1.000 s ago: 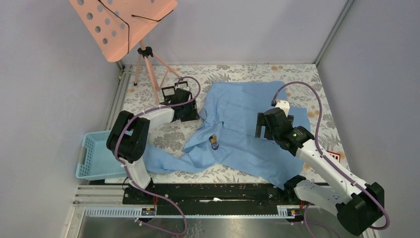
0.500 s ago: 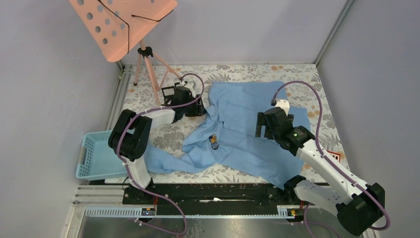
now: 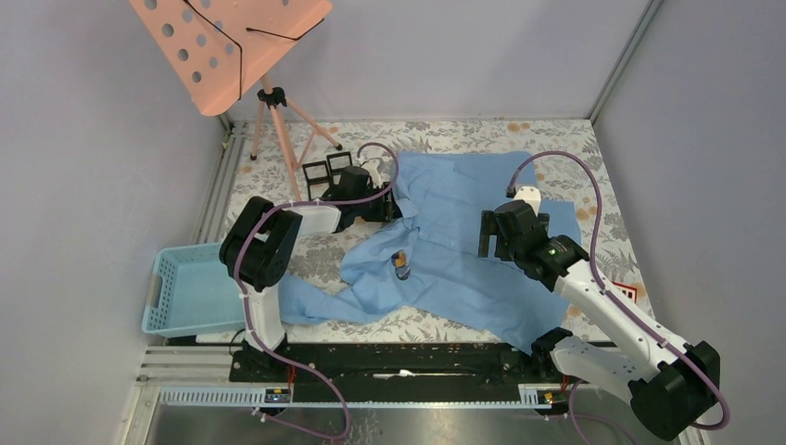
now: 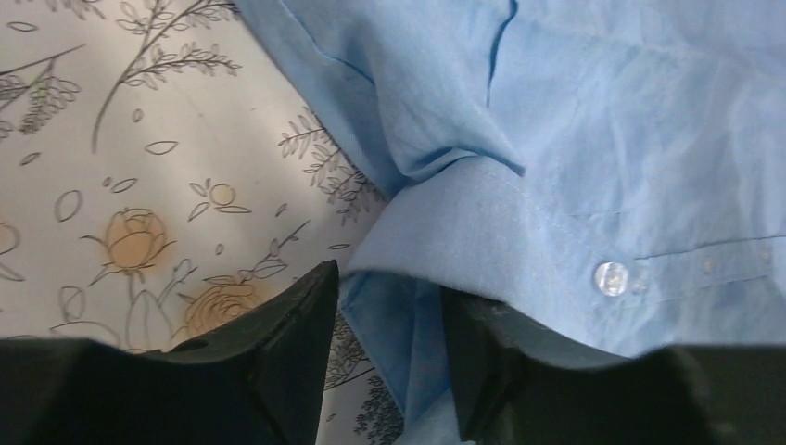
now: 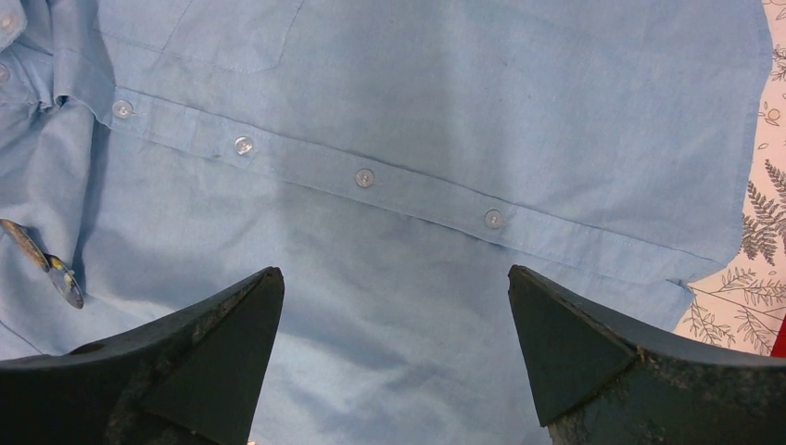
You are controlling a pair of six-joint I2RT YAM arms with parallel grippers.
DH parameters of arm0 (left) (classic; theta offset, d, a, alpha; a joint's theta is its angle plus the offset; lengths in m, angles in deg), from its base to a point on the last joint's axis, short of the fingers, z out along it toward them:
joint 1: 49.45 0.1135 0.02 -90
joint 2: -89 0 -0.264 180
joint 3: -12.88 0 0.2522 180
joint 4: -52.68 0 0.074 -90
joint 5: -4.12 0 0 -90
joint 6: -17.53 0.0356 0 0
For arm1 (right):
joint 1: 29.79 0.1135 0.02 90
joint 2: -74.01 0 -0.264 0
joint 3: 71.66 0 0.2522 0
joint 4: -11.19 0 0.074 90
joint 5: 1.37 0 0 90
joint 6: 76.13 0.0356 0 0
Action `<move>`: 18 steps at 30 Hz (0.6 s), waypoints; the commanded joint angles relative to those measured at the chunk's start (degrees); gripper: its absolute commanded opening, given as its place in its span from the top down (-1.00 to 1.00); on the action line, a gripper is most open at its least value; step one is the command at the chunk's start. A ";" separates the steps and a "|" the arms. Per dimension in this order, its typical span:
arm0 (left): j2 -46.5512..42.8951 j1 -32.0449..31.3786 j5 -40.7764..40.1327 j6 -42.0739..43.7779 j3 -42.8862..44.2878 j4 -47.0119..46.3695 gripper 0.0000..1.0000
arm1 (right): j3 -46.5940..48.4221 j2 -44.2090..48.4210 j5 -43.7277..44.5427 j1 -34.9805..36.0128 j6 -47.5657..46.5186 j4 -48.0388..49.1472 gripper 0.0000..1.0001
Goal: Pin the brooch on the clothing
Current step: Flatten out the clothes at the center of the board.
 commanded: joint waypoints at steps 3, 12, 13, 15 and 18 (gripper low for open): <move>-0.19 -1.25 5.12 -1.46 0.63 -8.43 0.28 | 2.00 -0.18 2.02 0.44 -1.14 -0.58 -0.97; -10.33 -1.68 -10.56 3.73 -1.01 -0.25 1.00 | 2.20 0.88 2.45 0.44 -1.63 -1.58 -0.97; -12.07 -1.68 -14.13 4.83 -1.12 2.53 1.00 | 2.14 0.95 2.50 0.44 -1.61 -1.45 -0.97; -14.85 -1.69 -22.99 7.42 -1.00 6.32 1.00 | 1.97 0.54 2.14 0.44 -1.34 -0.88 -0.97; -17.35 -1.78 -30.91 10.30 -0.34 11.10 1.00 | 1.69 -1.18 0.83 0.44 -0.30 0.03 -0.98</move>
